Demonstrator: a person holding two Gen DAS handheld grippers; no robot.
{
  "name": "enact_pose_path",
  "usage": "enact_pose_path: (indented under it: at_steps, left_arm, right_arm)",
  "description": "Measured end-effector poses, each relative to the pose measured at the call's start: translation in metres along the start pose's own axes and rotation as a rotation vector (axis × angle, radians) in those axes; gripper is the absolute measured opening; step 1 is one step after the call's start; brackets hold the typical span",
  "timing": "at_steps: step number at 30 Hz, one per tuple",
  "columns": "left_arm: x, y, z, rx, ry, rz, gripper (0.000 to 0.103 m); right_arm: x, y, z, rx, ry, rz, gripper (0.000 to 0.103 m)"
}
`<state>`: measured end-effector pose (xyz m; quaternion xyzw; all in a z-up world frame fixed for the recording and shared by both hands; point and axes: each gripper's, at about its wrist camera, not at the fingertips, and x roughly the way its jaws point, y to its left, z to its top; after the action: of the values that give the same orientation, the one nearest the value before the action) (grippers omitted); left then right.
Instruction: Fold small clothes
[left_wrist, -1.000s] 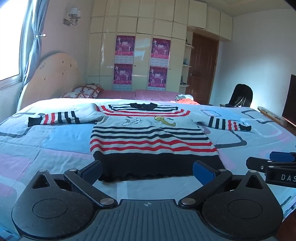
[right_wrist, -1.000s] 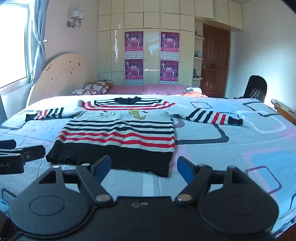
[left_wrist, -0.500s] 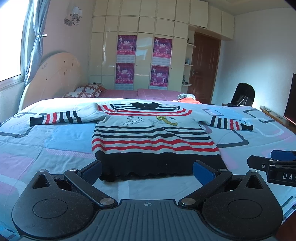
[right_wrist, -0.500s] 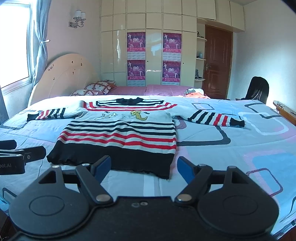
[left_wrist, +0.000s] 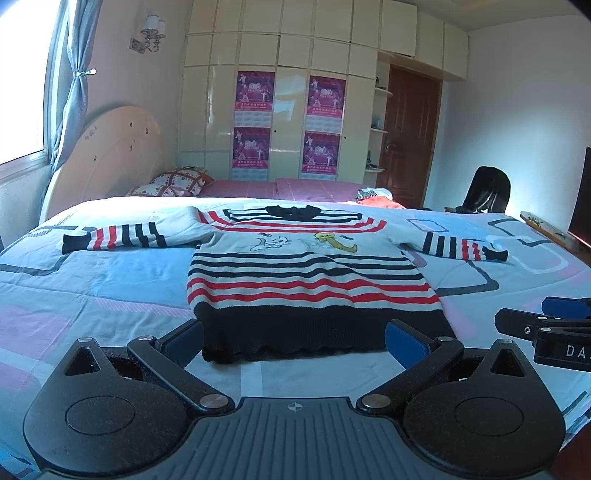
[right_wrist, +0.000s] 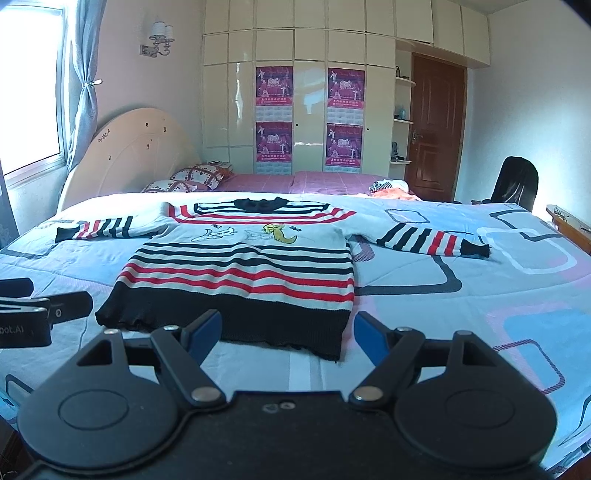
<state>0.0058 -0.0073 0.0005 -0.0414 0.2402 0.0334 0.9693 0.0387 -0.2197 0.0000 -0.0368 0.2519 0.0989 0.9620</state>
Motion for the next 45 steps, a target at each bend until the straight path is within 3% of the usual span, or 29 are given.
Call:
enact_pose_path:
  at_steps: [45]
  left_arm:
    - [0.0005, -0.0002, -0.0010, 0.000, 0.002, 0.014, 0.103]
  right_arm:
    - [-0.0010, 0.0048, -0.0007, -0.007, 0.002, 0.000, 0.079]
